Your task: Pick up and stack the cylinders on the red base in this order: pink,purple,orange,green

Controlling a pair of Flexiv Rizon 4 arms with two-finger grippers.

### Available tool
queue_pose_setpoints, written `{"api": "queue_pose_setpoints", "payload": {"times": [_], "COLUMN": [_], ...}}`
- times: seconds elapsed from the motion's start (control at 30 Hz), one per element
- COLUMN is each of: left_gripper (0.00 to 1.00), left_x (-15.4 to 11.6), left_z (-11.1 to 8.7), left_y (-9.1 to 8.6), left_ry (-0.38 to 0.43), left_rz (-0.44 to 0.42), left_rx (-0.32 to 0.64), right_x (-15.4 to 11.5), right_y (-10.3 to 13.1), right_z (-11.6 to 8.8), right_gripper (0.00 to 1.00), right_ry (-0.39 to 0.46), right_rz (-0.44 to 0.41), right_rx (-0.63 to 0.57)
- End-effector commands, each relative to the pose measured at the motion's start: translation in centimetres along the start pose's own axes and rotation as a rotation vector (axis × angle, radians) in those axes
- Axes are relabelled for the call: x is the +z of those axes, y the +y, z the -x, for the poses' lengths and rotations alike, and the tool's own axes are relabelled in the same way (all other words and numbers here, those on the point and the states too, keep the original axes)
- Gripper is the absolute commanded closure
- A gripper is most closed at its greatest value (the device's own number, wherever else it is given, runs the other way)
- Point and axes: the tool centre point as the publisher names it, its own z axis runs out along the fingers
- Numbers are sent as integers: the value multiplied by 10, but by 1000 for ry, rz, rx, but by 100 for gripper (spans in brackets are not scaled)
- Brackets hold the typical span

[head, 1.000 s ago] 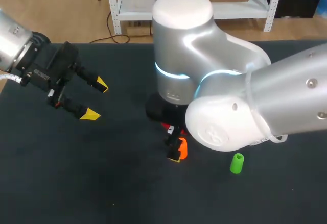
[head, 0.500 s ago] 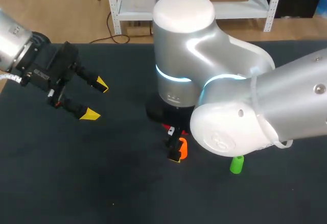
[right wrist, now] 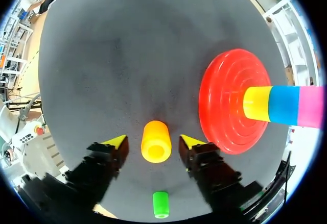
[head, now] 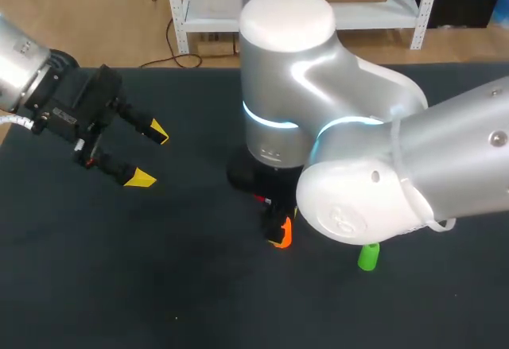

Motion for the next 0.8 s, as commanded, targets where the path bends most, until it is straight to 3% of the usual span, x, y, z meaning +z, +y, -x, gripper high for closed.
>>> {"api": "queue_pose_setpoints", "payload": {"times": [0.03, 0.47, 0.8], "left_gripper": [0, 0, 0], "left_x": [0, 0, 0], "left_z": [-2, -2, -2], "left_y": [-1, -1, -1], "left_ry": [-4, -4, -4], "left_rz": [4, 4, 4], "left_rx": [4, 4, 4], "right_x": [1, 4, -54], "right_y": [-1, 2, -11], "right_z": [1, 1, -4], "right_gripper": [100, 100, 100], "right_ry": [1, 10, -44], "right_rz": [6, 33, -26], "right_rx": [-1, -6, -6]}}
